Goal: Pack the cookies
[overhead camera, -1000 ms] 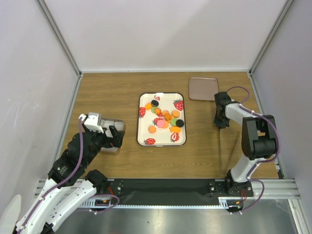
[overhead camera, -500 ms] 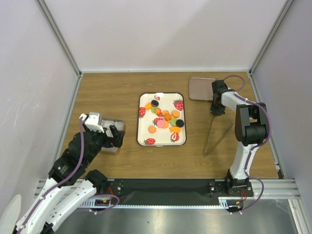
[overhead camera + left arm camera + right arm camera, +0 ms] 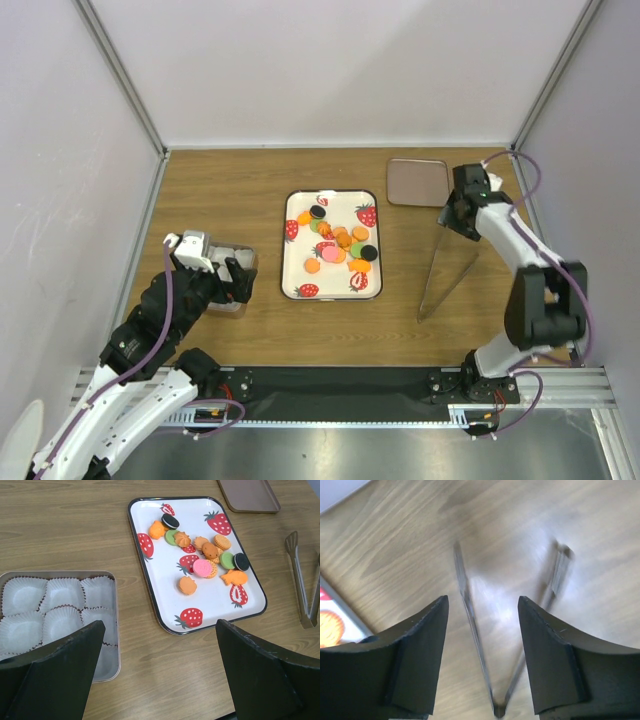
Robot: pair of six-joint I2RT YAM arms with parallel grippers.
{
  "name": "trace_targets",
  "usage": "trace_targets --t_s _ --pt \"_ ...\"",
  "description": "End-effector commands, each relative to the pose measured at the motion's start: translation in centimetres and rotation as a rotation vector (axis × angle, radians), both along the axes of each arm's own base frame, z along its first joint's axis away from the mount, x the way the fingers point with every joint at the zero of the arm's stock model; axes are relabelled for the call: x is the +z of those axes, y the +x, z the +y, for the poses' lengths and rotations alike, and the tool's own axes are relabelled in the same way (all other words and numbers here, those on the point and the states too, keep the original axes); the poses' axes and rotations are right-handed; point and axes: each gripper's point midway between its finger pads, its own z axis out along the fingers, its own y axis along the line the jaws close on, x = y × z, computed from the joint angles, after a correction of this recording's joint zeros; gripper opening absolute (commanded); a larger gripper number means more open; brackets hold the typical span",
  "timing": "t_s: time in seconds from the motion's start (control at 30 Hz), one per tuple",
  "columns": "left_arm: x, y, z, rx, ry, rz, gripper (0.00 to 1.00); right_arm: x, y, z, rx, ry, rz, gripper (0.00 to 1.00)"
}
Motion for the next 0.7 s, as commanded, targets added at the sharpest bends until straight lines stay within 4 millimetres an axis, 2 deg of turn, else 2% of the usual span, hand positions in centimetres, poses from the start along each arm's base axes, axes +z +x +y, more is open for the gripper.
trace_targets --t_s 0.0,0.03,0.07,0.13,0.17,0.3,0.4,0.53,0.67 --pt "0.6 0.2 -0.3 0.002 -0.024 -0.024 1.0 1.3 -3.6 -1.2 -0.129 0.019 -0.029 0.62" --pt "0.5 0.2 -0.2 0.003 -0.025 -0.022 1.0 1.2 -4.3 -1.3 -0.155 0.024 -0.031 0.6" --pt "0.6 0.2 -0.2 0.002 -0.024 -0.024 1.0 0.0 -5.8 -1.9 -0.179 0.015 0.004 0.59" --pt "0.5 0.2 -0.3 0.0 -0.025 -0.022 1.0 0.0 -7.1 -2.6 -0.208 0.007 -0.002 0.58" --pt "0.6 0.2 -0.4 -0.002 -0.025 -0.023 1.0 -0.9 -8.1 -2.8 -0.226 0.011 0.018 0.58" --pt "0.5 0.2 -0.3 0.0 -0.023 -0.021 1.0 -1.9 -9.5 -3.5 -0.27 0.027 0.017 0.58" --pt "0.6 0.1 -0.4 -0.004 -0.023 -0.023 1.0 -2.5 -9.4 -3.6 -0.271 0.028 0.012 0.58" --pt "0.3 0.2 -0.4 0.0 -0.017 -0.013 1.0 -5.0 -9.1 -3.5 -0.278 0.038 0.068 0.58" --pt "0.2 0.3 -0.4 0.002 -0.014 -0.008 1.0 -6.3 -8.1 -3.5 -0.282 0.046 0.069 0.56"
